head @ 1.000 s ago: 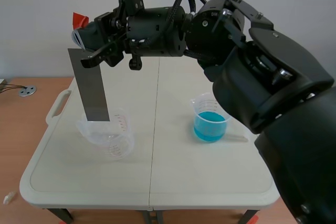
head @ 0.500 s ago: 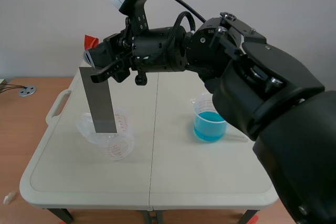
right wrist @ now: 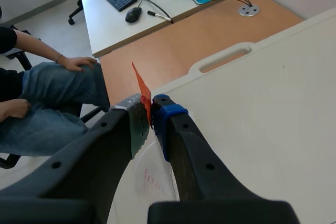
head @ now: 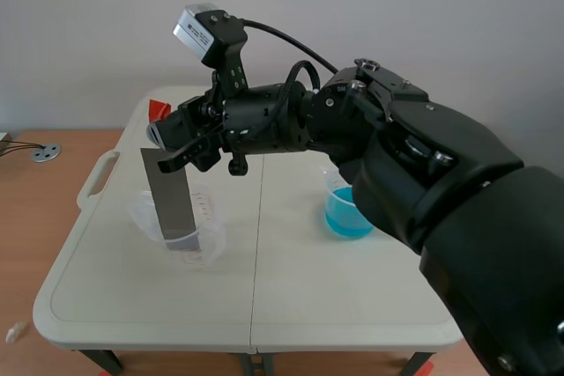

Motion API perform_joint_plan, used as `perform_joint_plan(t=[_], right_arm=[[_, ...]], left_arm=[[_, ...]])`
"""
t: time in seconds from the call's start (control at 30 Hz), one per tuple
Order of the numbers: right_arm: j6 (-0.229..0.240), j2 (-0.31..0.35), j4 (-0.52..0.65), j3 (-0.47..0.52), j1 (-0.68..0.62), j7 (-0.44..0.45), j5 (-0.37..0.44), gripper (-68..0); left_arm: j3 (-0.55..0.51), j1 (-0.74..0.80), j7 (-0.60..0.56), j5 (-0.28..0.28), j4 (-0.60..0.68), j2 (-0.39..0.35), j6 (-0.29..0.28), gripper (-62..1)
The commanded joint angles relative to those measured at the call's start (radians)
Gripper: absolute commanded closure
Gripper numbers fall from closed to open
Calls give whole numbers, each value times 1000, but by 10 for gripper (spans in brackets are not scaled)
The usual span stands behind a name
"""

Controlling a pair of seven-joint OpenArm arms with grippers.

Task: Hold the metal plate by the orange handle, dip it into the blue solution, take it out and point at it, then put the plate back in the beaker on the left.
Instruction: 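Put the plate into the left beaker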

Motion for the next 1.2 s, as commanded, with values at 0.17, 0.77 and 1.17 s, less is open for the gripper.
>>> perform_joint_plan(t=[0.17, 0.77, 1.17], right_arm=[[15, -5, -29, 5, 20, 52, -40, -13], [15, -5, -64, 6, 21, 84, -116, -343], [-34, -5, -64, 41, 26, 68, -112, -665]], left_arm=[[1, 7, -11, 1, 10, 8, -2, -18], [1, 7, -11, 1, 10, 8, -2, -19], [1, 5, -45, 8, 10, 8, -2, -623]])
